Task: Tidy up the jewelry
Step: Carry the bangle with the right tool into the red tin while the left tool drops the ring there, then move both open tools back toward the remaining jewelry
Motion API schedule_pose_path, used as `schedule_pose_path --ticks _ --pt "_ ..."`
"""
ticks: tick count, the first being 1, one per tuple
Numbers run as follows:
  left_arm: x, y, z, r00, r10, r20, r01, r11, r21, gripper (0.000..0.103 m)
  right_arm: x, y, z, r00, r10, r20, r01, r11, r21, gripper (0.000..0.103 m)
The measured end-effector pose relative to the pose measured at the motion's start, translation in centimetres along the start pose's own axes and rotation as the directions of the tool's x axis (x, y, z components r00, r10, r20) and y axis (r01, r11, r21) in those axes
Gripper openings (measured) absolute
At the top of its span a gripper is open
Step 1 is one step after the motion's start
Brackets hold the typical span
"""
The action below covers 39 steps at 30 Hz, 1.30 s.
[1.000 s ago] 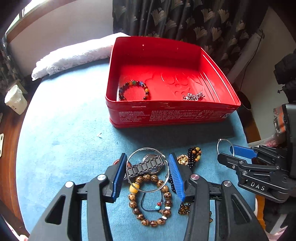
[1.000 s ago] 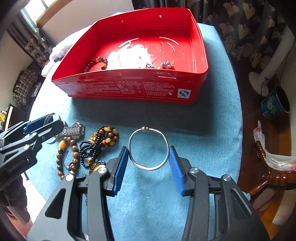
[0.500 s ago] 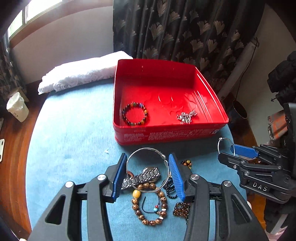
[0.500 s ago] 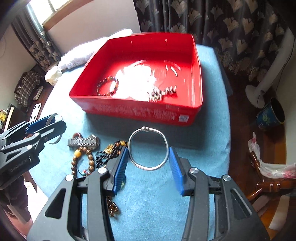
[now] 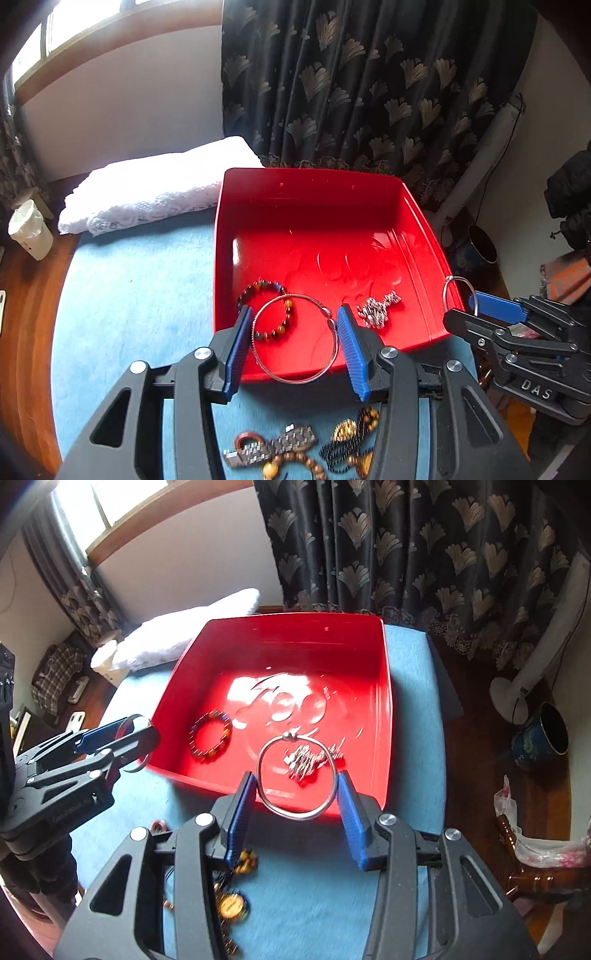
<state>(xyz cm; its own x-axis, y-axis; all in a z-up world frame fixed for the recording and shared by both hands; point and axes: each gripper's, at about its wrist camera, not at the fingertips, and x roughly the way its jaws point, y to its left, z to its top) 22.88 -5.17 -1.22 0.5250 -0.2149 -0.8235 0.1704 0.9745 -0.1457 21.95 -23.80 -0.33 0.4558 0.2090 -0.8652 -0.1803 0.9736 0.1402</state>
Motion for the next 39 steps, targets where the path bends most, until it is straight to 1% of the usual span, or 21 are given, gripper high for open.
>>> schedule_pose_path --ticks 6,10,14,17,19,20,22,27,31,35,37,39 --pt "4.9 0.3 1.4 0.997 0.022 -0.072 -0.022 1.000 -0.003 0.046 4.0 -0.4 1.4 0.998 -0.007 -0.062 0.007 1.000 0.001 0.043" --pt "6.9 0.5 1.5 0.994 0.040 -0.099 -0.040 0.999 0.000 0.046 6.1 -0.3 1.5 0.995 -0.019 -0.093 0.018 1.000 -0.009 0.043" --pt "8.0 0.6 1.5 0.992 0.044 -0.118 -0.044 0.999 0.000 0.046 7.3 -0.4 1.6 0.994 -0.017 -0.111 0.016 1.000 -0.007 0.043" --pt "8.3 0.3 1.5 0.992 0.057 -0.113 -0.055 0.998 0.018 0.047 7.9 -0.4 1.5 0.993 -0.019 -0.121 0.018 1.000 -0.008 0.044" --pt "8.4 0.2 1.6 0.992 0.060 -0.113 -0.058 0.998 0.017 0.047 8.1 -0.4 1.5 0.992 -0.028 -0.123 0.027 1.000 -0.012 0.045" --pt "8.4 0.2 1.6 0.992 0.055 -0.115 -0.054 0.998 0.016 0.047 8.1 -0.5 1.5 0.992 -0.034 -0.119 0.033 0.999 -0.012 0.050" --pt "8.3 0.2 1.7 0.992 0.047 -0.115 -0.045 0.999 0.016 0.047 7.9 -0.6 1.5 0.993 -0.035 -0.111 0.034 0.999 -0.009 0.050" --pt "6.3 0.3 1.6 0.996 0.047 -0.073 -0.045 0.999 0.026 0.047 5.9 -0.9 1.1 0.997 -0.038 -0.069 0.038 0.999 0.000 0.050" --pt "3.4 0.6 1.2 0.999 0.045 -0.019 -0.045 0.999 0.030 0.047 3.7 -0.8 0.4 0.999 -0.023 -0.028 0.023 1.000 0.002 0.050" --pt "0.2 1.4 0.4 0.998 0.056 0.032 -0.056 0.998 0.024 0.048 1.4 -0.7 -1.0 1.000 -0.009 0.005 0.009 1.000 0.008 0.050" --pt "-1.2 1.9 -0.3 0.996 0.067 0.052 -0.068 0.998 0.015 0.049 0.6 -0.7 -1.8 1.000 0.000 0.011 0.000 1.000 0.015 0.050" --pt "-2.5 2.4 -1.4 0.994 0.086 0.067 -0.086 0.996 0.005 0.054 -0.1 -0.6 -2.9 1.000 0.008 0.008 -0.008 1.000 0.023 0.050"
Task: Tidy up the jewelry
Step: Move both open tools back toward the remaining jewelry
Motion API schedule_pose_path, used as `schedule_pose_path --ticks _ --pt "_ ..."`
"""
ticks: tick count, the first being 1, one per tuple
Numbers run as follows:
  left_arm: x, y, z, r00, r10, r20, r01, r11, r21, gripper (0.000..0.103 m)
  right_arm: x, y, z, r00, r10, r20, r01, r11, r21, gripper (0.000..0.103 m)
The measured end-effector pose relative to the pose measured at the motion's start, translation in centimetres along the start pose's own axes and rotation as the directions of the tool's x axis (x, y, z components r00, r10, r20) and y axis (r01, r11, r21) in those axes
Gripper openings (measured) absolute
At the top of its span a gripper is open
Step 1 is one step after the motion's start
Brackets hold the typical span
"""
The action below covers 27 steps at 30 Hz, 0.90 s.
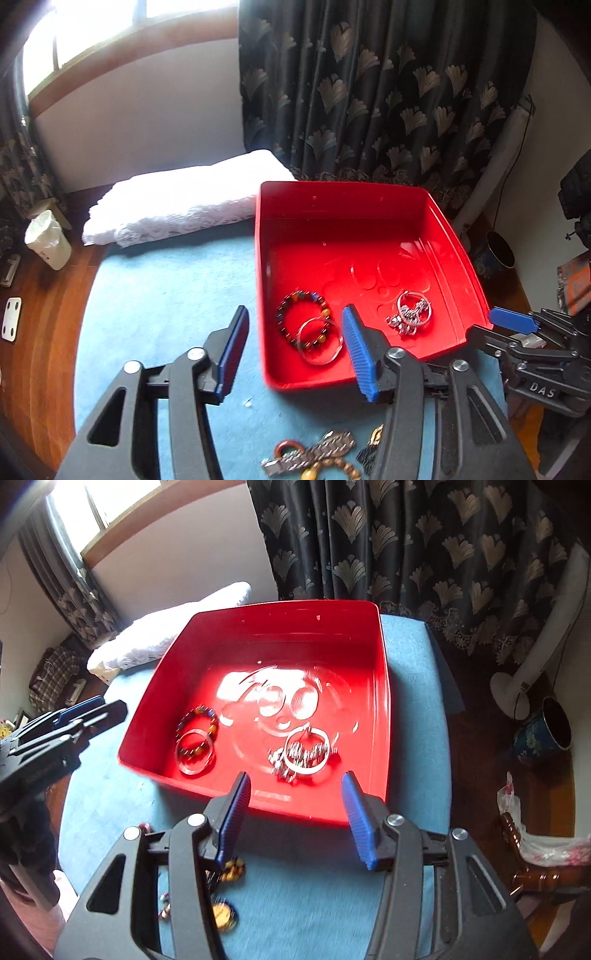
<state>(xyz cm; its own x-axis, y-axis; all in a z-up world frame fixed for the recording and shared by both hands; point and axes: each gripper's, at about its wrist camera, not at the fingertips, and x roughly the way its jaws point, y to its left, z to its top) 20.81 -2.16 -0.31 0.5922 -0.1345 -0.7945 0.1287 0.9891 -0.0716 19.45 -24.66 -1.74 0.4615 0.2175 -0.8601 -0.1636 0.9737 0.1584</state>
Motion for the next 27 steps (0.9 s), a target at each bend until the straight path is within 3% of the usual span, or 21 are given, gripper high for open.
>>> schedule_pose_path --ticks 7,17,27 --pt "-1.4 1.5 -5.0 0.996 0.030 -0.085 -0.032 0.999 -0.023 0.055 -0.6 1.4 -4.5 0.998 0.030 -0.062 -0.030 1.000 0.002 0.050" --pt "-0.8 0.8 -12.8 0.968 0.053 -0.247 -0.053 0.999 0.004 0.055 -0.3 4.9 -11.1 0.980 0.080 -0.183 -0.090 0.995 -0.045 0.050" --pt "0.0 -0.4 -14.8 0.957 0.052 -0.286 -0.045 0.999 0.031 0.055 0.5 6.7 -13.6 0.964 0.097 -0.248 -0.117 0.991 -0.069 0.048"
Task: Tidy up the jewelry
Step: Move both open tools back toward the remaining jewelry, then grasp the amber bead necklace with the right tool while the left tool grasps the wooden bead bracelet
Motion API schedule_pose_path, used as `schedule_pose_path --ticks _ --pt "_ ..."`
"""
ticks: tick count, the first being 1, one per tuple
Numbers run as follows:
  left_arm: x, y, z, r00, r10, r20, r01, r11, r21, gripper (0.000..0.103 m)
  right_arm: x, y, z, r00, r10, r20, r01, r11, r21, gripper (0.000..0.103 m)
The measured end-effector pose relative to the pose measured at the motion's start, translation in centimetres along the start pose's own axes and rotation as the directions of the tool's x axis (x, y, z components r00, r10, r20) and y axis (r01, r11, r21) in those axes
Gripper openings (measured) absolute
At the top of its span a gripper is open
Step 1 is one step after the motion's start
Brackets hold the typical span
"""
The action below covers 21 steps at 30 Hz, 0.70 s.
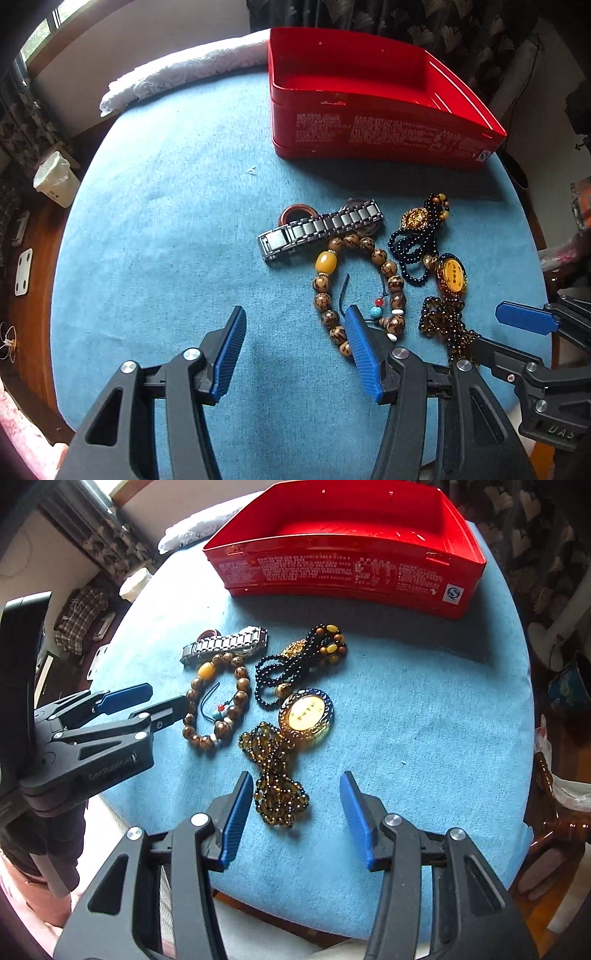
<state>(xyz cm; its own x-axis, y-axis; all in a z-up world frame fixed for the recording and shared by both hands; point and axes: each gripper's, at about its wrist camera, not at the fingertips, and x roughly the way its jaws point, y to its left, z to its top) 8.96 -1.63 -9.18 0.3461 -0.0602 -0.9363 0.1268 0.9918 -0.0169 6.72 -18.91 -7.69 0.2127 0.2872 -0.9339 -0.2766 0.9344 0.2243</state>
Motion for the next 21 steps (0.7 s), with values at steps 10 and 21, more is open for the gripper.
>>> schedule_pose_path --ticks 10,21 --pt "1.3 0.1 0.1 0.999 -0.023 -0.029 0.023 1.000 -0.004 0.055 2.0 1.3 1.0 0.999 0.009 -0.053 -0.010 1.000 -0.019 0.037" --pt "1.9 -0.2 0.5 0.999 -0.025 -0.032 0.025 1.000 0.007 0.054 3.1 2.0 1.5 0.998 -0.027 -0.049 0.025 0.999 -0.039 0.029"
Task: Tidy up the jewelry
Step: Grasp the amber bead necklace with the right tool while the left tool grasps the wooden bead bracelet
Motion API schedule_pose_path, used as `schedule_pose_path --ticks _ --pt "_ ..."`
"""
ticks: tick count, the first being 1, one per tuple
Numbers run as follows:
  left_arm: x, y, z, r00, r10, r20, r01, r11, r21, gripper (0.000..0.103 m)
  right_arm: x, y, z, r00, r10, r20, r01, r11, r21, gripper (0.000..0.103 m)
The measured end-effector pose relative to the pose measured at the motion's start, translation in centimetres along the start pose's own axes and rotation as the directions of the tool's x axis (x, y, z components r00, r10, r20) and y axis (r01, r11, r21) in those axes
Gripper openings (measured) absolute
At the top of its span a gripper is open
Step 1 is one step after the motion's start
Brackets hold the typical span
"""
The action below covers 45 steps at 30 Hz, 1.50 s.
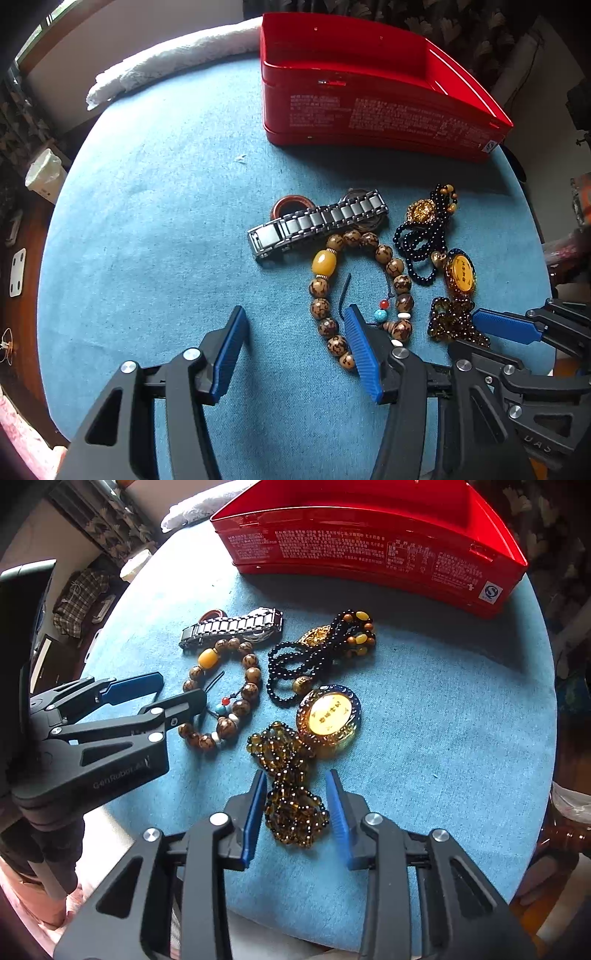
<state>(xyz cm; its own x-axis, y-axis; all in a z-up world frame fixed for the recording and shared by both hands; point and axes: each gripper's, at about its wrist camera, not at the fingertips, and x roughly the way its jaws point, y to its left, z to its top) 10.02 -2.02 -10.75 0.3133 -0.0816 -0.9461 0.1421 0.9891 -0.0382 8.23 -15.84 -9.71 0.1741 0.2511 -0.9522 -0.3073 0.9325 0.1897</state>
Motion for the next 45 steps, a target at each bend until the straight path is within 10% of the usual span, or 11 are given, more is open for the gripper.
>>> schedule_pose_path --ticks 14,26,45 --pt "-0.4 -0.1 -0.5 1.000 -0.029 0.000 0.029 1.000 0.004 0.024 -0.8 -2.4 -0.4 1.000 -0.012 0.011 0.011 0.997 0.077 0.024" --pt "0.1 -0.5 0.0 1.000 -0.015 0.013 0.015 1.000 0.027 0.033 -0.5 -2.1 -0.3 1.000 -0.012 0.004 0.012 0.998 0.067 0.028" --pt "0.0 -0.9 0.0 1.000 0.012 0.022 -0.014 0.998 0.053 0.011 -0.4 -2.0 0.0 1.000 -0.018 0.000 0.018 0.999 0.051 0.021"
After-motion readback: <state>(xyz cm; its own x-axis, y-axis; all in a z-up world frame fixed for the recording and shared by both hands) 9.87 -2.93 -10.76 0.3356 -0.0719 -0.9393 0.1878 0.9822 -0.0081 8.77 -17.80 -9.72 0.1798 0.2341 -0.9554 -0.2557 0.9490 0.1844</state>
